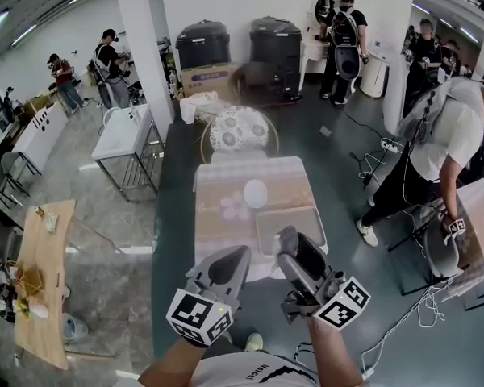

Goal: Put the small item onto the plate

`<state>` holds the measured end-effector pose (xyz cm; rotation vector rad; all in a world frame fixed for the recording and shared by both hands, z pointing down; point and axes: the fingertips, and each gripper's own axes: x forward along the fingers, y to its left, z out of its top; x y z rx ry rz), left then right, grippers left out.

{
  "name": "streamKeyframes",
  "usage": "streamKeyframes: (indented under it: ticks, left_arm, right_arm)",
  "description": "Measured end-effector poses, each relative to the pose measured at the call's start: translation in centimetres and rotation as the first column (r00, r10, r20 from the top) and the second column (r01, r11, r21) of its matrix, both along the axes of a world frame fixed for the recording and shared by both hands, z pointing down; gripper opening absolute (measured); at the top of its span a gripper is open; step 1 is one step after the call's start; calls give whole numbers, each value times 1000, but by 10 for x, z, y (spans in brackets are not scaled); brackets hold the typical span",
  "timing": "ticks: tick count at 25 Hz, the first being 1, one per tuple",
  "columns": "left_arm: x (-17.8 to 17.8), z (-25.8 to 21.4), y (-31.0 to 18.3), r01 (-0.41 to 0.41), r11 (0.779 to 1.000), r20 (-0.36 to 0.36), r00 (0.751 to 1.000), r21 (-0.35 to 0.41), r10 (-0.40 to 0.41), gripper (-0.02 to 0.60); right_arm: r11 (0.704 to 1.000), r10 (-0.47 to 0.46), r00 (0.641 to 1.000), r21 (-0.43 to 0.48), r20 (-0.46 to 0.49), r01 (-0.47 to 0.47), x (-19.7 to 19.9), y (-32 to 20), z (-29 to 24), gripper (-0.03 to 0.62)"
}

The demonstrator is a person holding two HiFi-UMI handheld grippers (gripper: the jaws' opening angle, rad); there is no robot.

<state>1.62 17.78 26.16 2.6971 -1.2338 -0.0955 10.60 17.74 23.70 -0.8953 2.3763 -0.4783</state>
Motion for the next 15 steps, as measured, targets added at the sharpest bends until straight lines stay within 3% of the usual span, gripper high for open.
streamKeyframes:
  ticks: [15]
  left_arm:
    - [-16, 15, -65, -6, 1000, -8, 1000, -11, 6, 5]
  right_arm:
    - [999, 22, 1000, -44, -17, -23, -13, -65, 19, 290]
